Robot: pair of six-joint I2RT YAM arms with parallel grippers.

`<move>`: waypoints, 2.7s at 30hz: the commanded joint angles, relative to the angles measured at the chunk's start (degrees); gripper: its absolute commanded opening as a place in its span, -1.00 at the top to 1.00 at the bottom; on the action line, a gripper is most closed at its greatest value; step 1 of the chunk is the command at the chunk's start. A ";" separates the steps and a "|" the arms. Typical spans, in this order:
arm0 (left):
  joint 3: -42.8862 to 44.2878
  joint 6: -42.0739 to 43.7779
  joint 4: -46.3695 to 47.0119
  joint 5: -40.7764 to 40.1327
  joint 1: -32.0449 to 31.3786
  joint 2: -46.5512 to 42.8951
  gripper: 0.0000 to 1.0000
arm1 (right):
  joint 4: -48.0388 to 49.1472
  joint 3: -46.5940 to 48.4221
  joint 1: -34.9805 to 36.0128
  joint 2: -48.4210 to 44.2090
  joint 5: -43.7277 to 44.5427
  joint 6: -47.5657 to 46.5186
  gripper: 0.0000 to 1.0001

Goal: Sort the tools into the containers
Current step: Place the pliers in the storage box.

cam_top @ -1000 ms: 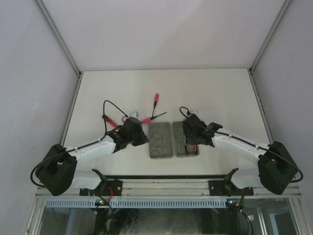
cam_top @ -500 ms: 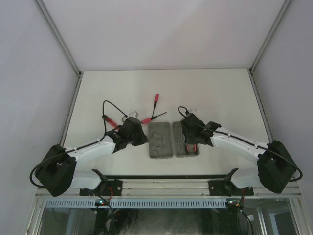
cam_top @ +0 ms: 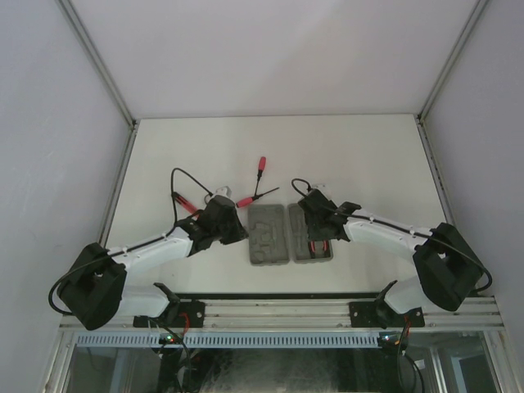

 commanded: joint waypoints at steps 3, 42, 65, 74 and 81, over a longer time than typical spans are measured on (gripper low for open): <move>0.63 -0.66 0.62 -0.59 0.31 -1.37 1.00 | 4.78 2.12 -2.21 0.29 0.75 -2.49 0.34; 0.98 -0.56 -0.54 -1.14 0.31 -1.65 1.00 | 2.02 3.73 -2.79 4.98 2.29 -5.42 0.86; 0.98 -0.62 -0.94 -1.72 0.30 -1.92 1.00 | -2.11 3.74 -2.43 -1.95 3.08 -6.73 0.57; 1.16 -0.72 -0.96 -1.72 0.31 -1.72 1.00 | -2.35 3.79 -2.87 2.40 1.45 -7.01 0.64; 1.25 -0.71 -0.94 -1.71 0.31 -1.64 1.00 | -2.26 4.07 -3.22 4.52 1.58 -7.69 0.85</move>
